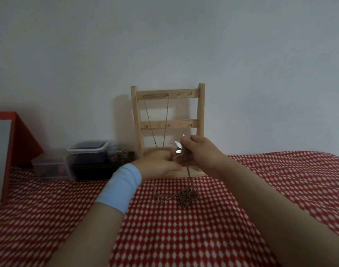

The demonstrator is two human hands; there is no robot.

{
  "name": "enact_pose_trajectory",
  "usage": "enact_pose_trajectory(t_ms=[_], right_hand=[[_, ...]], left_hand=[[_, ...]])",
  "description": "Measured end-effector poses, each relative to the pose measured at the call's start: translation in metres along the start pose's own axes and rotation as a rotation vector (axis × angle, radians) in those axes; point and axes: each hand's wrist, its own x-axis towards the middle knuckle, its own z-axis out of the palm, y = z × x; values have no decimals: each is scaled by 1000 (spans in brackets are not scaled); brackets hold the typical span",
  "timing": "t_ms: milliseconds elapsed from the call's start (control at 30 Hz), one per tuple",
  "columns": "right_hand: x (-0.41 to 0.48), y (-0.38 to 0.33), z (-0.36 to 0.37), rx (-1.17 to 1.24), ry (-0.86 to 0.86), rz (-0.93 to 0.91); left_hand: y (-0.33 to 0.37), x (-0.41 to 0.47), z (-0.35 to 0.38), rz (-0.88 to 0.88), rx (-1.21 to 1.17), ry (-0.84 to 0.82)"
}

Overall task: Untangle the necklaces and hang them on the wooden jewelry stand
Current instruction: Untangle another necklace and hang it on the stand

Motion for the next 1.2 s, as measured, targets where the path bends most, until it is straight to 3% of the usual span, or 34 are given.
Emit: enact_pose_trajectory(t_ms=[67,133,233,367,567,700,833,933,1033,1133,1200], right_hand=[[0,-2,2,102,35,-7],[0,-4,0,159,74,-26],[2,-3,-11,140,134,-73],[4,-3,-27,103,153,-101],[4,6,-27,-423,87,-63],[5,19,-23,-925,-32,-19],[4,28,-22,-1078,-165,49],[2,20,-16,-1165,-190,-15],[-1,12,-3,-971,-164,-168],[-7,5,5,-573,-282,-124],[-7,5,3,-598,-232,-129]], left_hand=[[-1,4,20,52,-328,-38],[-4,4,28,4,-633,-176],[-10,-2,14,-55,-372,-342],[-24,-6,-20,-123,-254,-270],[-33,-17,-48,-217,-146,-128],[-35,-20,-54,-245,-30,-84],[-33,-15,-45,-159,-57,-110],[-25,-12,-34,-58,45,-129],[-20,-7,-27,18,70,-73],[-18,-6,-27,42,34,19],[-18,-6,-31,32,41,45]])
